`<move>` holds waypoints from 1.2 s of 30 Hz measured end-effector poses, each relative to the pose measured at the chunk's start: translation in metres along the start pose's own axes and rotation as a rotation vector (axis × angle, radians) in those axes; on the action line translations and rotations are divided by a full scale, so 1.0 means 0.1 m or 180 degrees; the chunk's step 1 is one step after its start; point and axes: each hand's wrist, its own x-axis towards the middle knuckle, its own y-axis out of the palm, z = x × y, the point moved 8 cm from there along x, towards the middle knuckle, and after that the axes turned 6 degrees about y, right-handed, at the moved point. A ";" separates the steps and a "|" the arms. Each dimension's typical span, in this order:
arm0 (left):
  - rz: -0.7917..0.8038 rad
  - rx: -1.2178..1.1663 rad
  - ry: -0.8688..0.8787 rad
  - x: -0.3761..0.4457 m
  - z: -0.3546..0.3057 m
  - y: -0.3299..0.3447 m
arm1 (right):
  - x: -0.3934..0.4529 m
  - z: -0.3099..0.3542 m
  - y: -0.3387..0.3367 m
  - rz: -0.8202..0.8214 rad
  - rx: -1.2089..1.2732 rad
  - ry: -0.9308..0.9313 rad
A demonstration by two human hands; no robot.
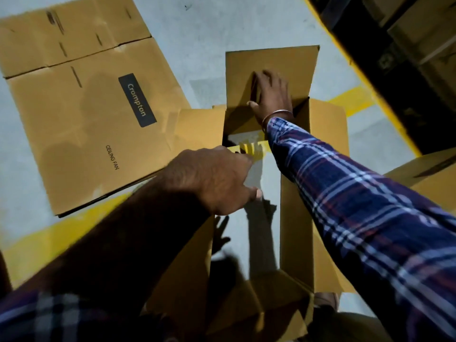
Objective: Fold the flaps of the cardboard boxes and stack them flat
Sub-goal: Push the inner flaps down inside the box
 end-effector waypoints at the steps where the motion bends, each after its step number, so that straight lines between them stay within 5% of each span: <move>1: 0.0013 -0.0005 -0.0017 0.02 0.01 0.01 | 0.07 0.01 0.09 0.0278 -0.0260 -0.0042; 5: 0.0068 -0.0034 -0.0003 0.05 0.10 0.06 | 0.19 0.07 0.40 0.0933 -0.1036 -0.0221; 10: 0.0404 -0.0027 0.0001 0.08 0.42 0.18 | 0.30 0.14 0.57 0.0831 -0.1288 -0.0096; 23: 0.0063 0.0089 -0.0238 0.01 0.52 0.25 | 0.33 0.10 0.65 0.0800 -0.1392 -0.0112; 36: -0.0051 0.0054 -0.0175 -0.41 0.27 0.17 | -0.66 -0.07 0.42 0.0364 -0.0585 -0.0509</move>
